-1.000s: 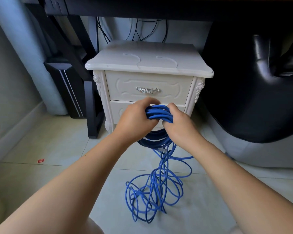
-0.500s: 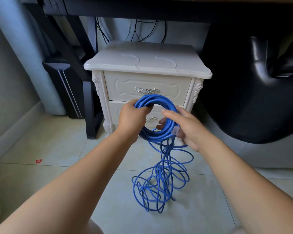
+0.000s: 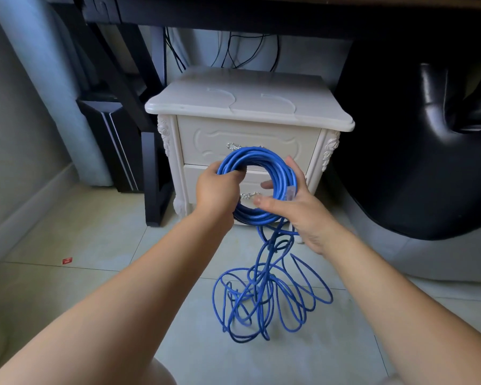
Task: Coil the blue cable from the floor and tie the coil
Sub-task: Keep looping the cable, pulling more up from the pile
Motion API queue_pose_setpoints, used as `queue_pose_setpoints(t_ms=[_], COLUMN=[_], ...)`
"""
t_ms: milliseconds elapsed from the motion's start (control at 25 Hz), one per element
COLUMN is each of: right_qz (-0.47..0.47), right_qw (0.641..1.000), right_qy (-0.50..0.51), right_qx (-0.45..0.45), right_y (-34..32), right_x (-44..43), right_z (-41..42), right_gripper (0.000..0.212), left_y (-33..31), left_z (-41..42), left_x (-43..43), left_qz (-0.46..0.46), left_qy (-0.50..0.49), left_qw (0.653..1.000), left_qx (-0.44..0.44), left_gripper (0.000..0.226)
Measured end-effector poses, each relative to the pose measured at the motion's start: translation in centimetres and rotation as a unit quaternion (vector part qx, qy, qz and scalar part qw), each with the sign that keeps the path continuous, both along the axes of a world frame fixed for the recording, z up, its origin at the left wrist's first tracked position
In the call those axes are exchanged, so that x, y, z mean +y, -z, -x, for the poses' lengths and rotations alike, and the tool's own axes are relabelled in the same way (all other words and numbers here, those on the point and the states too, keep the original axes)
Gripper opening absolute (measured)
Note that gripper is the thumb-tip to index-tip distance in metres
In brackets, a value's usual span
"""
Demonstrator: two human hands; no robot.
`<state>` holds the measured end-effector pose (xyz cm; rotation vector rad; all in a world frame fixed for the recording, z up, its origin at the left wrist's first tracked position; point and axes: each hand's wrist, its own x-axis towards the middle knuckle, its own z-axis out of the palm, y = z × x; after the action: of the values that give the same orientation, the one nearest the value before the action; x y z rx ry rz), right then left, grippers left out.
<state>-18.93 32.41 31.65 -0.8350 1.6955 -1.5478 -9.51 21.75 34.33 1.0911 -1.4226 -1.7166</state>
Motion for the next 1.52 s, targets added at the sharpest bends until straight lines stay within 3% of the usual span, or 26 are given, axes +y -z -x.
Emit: queue_pose_setpoints(t_ms=[120, 200, 280, 360, 400, 480, 520, 560, 760, 960, 1040, 1160, 1280, 1400, 1520], right_qz=[0.025, 0.057, 0.091, 0.109, 0.114, 0.131, 0.134, 0.139, 0.177, 0.198, 0.190, 0.166, 0.134, 0.124, 0.059], right_qw=[0.983, 0.967, 0.950, 0.933, 0.925, 0.913, 0.910, 0.908, 0.907, 0.908, 0.909, 0.916, 0.940, 0.958, 0.971], right_qy=[0.184, 0.236, 0.259, 0.270, 0.272, 0.265, 0.262, 0.257, 0.214, 0.179, 0.176, 0.188, 0.217, 0.234, 0.227], right_qx=[-0.008, -0.072, -0.147, -0.211, -0.238, -0.280, -0.292, -0.301, -0.316, -0.321, -0.327, -0.312, -0.229, -0.110, 0.041], right_y=[1.1, 1.0, 0.4, -0.2, -0.4, -0.8, -1.1, -1.4, -2.0, -2.7, -2.8, -2.7, -2.8, -3.2, -3.2], right_x=[-1.1, -1.3, -1.2, -1.0, -0.9, -0.5, -0.3, -0.2, 0.9, 2.3, 2.7, 2.8, 2.5, 2.2, 2.3], right_z=[0.3, 1.2, 1.8, 2.5, 2.8, 3.1, 3.1, 3.0, 3.6, 4.4, 4.6, 5.4, 5.8, 4.9, 4.3], right_gripper=[0.037, 0.012, 0.012, 0.017, 0.018, 0.018, 0.017, 0.016, 0.023, 0.058, 0.056, 0.033, 0.021, 0.026, 0.029], left_y=[0.2, 0.1, 0.5, 1.6, 2.5, 4.7, 5.5, 6.1, 6.8, 6.2, 6.2, 6.0, 5.9, 5.4, 4.2], left_z=[0.0, -0.3, -0.9, -1.5, -1.8, -1.8, -1.7, -1.6, -0.6, -0.2, -0.1, -0.1, -0.1, -0.2, -0.4], left_x=[0.8, 0.6, -0.1, -0.6, -0.7, -0.5, -0.2, 0.0, 0.3, -0.2, -0.7, -1.3, -1.8, -1.6, -1.9], left_qz=[-0.026, -0.041, -0.040, -0.013, 0.034, 0.177, 0.228, 0.250, 0.139, 0.161, 0.214, 0.270, 0.274, 0.138, 0.002], left_qy=[0.089, 0.197, 0.296, 0.371, 0.404, 0.451, 0.465, 0.471, 0.436, 0.436, 0.411, 0.356, 0.301, 0.303, 0.296], left_qw=[0.996, 0.978, 0.952, 0.928, 0.906, 0.827, 0.790, 0.777, 0.864, 0.858, 0.854, 0.859, 0.879, 0.926, 0.951], left_qx=[0.017, 0.061, 0.060, -0.040, -0.123, -0.285, -0.327, -0.335, -0.208, -0.218, -0.237, -0.250, -0.248, -0.176, -0.092], left_gripper=[0.008, 0.021, 0.041, 0.060, 0.060, 0.050, 0.044, 0.039, 0.024, 0.029, 0.021, 0.009, 0.024, 0.019, 0.016])
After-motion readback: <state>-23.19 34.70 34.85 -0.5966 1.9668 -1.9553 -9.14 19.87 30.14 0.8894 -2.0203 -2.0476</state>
